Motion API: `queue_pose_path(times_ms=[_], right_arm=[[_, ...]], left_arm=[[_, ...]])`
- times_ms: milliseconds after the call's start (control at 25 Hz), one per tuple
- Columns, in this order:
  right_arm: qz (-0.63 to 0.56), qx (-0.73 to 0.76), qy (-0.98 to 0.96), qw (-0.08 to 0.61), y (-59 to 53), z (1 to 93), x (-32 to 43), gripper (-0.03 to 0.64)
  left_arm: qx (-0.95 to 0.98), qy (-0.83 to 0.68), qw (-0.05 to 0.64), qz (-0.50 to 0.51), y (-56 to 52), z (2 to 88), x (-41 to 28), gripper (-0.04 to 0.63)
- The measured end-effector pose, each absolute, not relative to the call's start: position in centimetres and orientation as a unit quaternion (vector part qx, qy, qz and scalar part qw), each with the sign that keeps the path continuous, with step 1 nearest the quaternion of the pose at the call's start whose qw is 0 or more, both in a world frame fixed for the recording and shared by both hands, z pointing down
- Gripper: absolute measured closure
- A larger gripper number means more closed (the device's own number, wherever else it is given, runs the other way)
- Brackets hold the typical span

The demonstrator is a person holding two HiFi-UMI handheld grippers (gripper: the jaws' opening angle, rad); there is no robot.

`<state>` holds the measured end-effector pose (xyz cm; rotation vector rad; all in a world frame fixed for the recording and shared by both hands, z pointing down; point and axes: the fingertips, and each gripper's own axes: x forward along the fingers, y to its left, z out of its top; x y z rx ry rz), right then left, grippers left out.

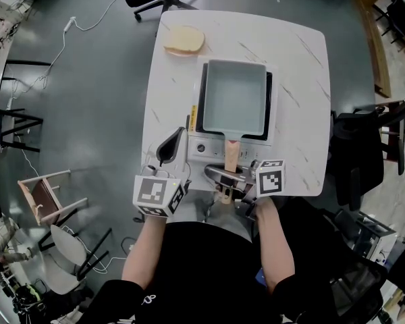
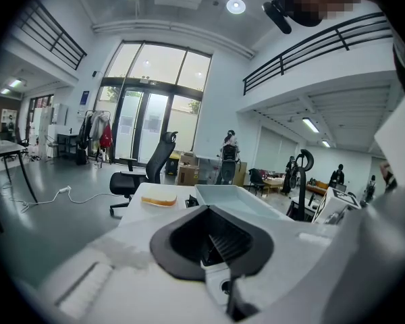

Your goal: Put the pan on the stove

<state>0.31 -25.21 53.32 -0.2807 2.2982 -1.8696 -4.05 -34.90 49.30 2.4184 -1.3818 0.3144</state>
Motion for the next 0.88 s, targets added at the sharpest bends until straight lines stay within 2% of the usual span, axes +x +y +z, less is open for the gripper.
queue_pose_path(times_ms=[600, 760, 880], right_arm=[[-0.613, -0.107, 0.779, 0.081, -25.18, 53.32, -0.03, 0.569], [-0.611, -0.1, 0.781, 0.085, -25.15, 53.0, -0.17, 0.502], [-0.613, -0.104, 0.779, 0.081, -25.07, 53.21, -0.09, 0.489]], left_arm=[[0.853, -0.483, 0.169, 0.103, -34.67, 48.89, -3.88, 0.595], [0.854, -0.481, 0.17, 0.102, -34.59, 48.8, -3.77, 0.595], [0.855, -0.48, 0.17, 0.101, -34.5, 48.73, -3.55, 0.595]])
